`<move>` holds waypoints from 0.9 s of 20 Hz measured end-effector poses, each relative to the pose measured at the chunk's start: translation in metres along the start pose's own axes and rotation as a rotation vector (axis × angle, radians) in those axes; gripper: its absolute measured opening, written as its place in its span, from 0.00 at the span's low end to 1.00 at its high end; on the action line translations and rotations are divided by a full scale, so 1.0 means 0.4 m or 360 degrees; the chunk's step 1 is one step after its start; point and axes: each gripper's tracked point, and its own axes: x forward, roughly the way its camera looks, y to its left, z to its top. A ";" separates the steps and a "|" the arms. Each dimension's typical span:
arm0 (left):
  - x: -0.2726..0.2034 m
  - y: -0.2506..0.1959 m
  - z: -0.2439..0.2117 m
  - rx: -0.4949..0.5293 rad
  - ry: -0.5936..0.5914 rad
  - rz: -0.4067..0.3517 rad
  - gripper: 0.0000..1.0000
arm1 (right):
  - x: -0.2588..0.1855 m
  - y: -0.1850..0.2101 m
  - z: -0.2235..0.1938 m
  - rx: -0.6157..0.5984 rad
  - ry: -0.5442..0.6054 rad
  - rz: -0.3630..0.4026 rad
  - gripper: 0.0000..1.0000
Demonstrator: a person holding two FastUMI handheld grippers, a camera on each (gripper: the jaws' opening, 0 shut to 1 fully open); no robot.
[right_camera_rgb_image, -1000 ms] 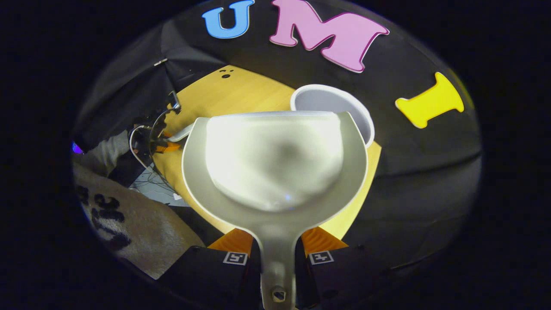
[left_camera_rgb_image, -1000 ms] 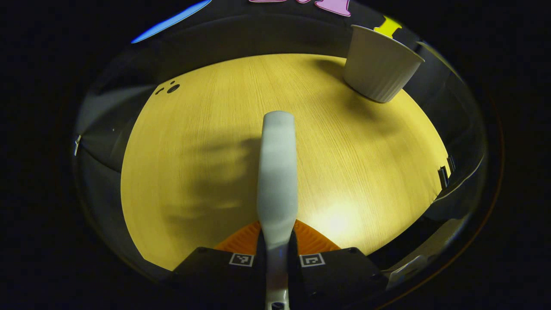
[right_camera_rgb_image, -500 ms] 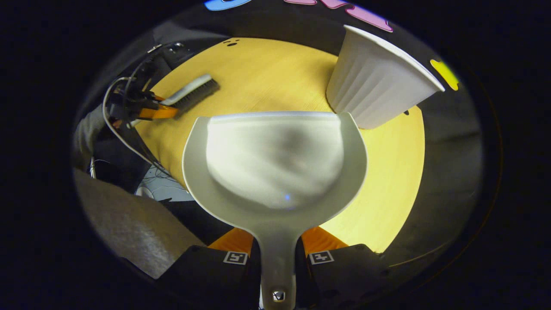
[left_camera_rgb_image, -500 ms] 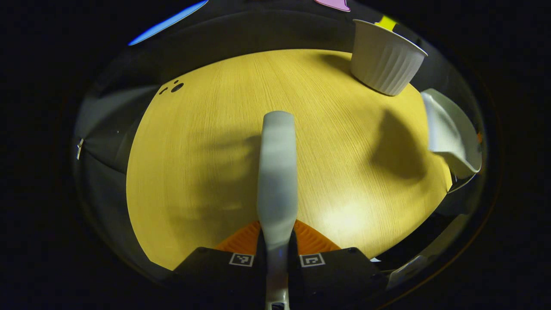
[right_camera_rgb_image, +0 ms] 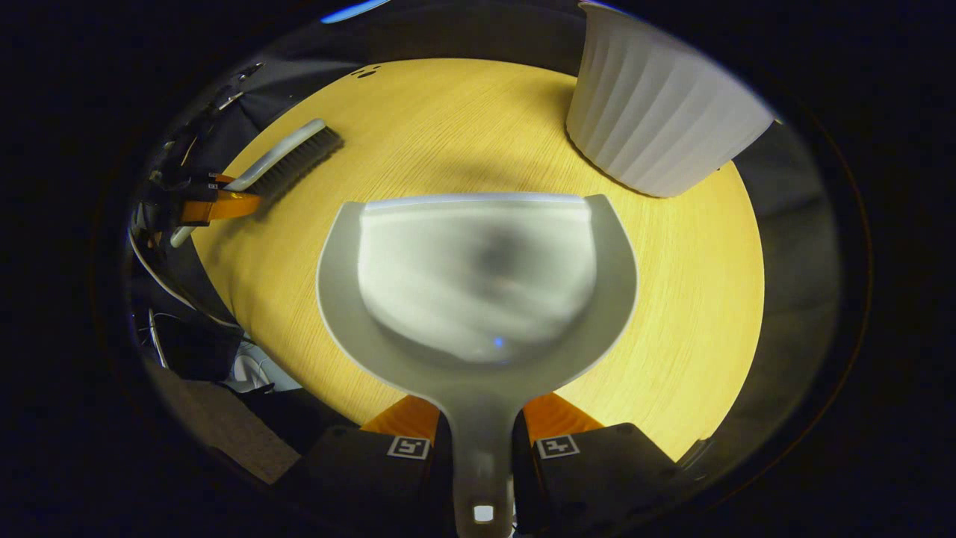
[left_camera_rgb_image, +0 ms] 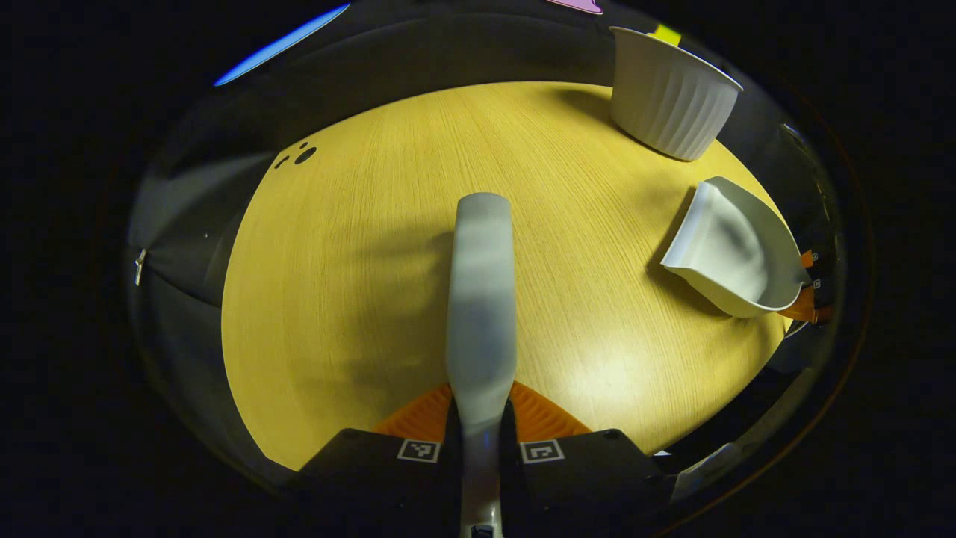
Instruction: Pick up the small broom and dustpan from the desktop, sweep the trash into the dustpan with the broom, and then empty the trash into the garbage bin.
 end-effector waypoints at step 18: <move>-0.055 0.024 0.011 0.0109 -0.0016 0.0117 0.40 | -0.051 0.021 -0.016 0.0038 -0.0017 0.0060 0.43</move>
